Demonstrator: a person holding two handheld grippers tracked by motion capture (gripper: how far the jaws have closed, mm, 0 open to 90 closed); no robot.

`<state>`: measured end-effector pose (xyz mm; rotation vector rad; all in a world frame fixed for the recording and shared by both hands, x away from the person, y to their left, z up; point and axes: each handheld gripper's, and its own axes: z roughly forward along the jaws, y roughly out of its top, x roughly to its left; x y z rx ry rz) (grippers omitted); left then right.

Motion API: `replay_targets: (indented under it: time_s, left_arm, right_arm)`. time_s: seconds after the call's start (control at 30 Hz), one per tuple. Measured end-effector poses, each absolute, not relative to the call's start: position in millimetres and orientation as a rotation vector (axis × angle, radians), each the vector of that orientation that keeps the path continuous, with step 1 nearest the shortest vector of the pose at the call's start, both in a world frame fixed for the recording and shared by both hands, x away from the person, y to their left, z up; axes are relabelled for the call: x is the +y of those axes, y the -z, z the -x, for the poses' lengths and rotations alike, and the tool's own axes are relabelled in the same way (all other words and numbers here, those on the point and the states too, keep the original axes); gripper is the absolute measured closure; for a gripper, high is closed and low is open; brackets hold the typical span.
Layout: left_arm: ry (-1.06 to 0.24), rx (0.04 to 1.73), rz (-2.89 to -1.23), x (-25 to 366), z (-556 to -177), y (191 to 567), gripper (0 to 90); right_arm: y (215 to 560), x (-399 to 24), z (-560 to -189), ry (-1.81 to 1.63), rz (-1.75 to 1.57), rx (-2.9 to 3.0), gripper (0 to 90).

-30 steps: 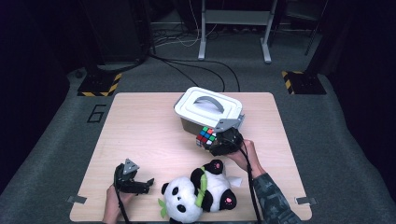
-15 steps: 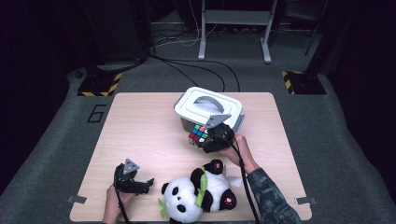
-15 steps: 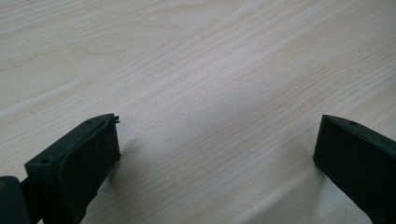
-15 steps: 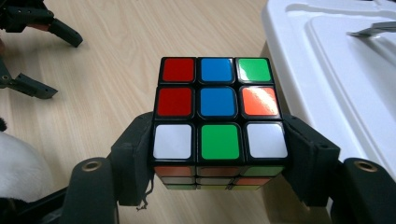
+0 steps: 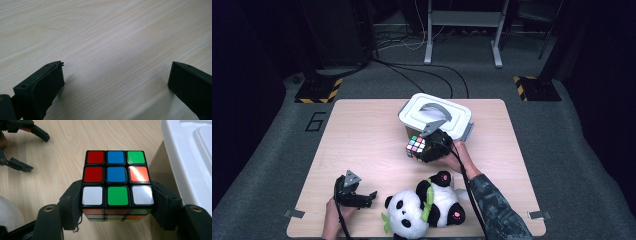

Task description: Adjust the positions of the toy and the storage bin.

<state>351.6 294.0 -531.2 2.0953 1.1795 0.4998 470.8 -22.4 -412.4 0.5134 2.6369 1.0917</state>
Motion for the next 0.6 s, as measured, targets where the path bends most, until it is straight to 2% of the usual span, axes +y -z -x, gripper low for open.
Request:
replay_targets:
  time_s: [0.6]
  left_arm:
    - [-0.499, 1.169, -2.11, 294.8, -351.8, 530.8, 0.0]
  right_arm:
    - [446.7, -10.2, -486.5, -1.11, -0.381, 2.75, 33.8]
